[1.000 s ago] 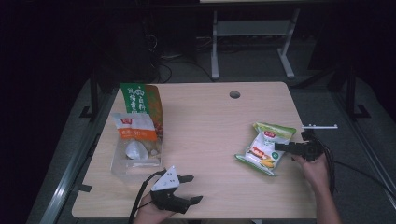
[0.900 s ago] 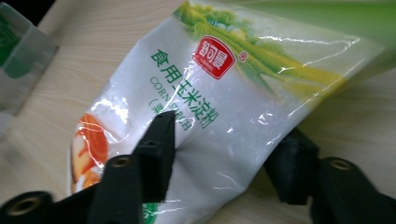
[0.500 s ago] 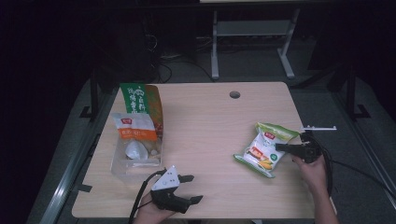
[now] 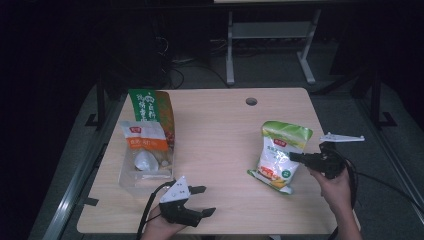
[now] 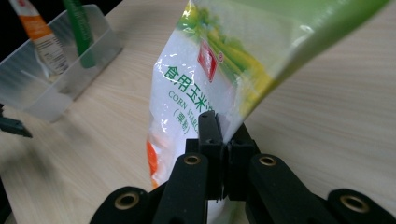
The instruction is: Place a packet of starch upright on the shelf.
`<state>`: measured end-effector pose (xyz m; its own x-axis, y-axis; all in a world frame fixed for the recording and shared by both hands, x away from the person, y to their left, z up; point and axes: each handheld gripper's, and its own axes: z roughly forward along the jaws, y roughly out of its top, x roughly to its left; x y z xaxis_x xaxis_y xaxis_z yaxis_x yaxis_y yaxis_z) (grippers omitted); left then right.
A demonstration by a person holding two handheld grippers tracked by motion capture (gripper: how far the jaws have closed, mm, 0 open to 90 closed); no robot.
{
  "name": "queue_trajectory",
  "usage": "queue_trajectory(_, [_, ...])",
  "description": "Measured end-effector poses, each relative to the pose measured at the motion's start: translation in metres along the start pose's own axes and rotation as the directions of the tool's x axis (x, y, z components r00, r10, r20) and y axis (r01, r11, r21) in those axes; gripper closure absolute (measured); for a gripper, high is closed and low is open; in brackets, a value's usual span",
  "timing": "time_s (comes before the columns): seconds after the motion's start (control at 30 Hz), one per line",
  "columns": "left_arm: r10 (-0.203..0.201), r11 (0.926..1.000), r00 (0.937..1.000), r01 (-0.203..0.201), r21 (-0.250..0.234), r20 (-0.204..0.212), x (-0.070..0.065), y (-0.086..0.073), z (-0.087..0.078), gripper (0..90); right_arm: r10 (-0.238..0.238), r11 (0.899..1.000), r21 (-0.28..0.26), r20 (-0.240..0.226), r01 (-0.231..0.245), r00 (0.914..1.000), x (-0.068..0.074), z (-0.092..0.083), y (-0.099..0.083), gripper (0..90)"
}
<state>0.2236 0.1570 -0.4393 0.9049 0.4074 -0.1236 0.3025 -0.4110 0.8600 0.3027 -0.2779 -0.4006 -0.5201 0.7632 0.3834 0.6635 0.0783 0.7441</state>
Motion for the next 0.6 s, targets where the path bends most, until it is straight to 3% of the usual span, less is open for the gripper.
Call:
queue_trajectory(0.23, [-0.002,1.0000,1.0000,0.002,-0.004,-0.001,0.001,0.000,0.000,27.4,-0.097,0.995,0.007,-0.024,0.097,0.9950,0.033,0.000,0.011,88.6])
queue_trajectory(0.6, [-0.004,1.0000,0.9999,0.004,-0.005,-0.009,0.004,0.000,-0.001,27.4,-0.217,0.976,-0.012,-0.063,0.216,0.9742,0.069,0.014,0.025,88.8])
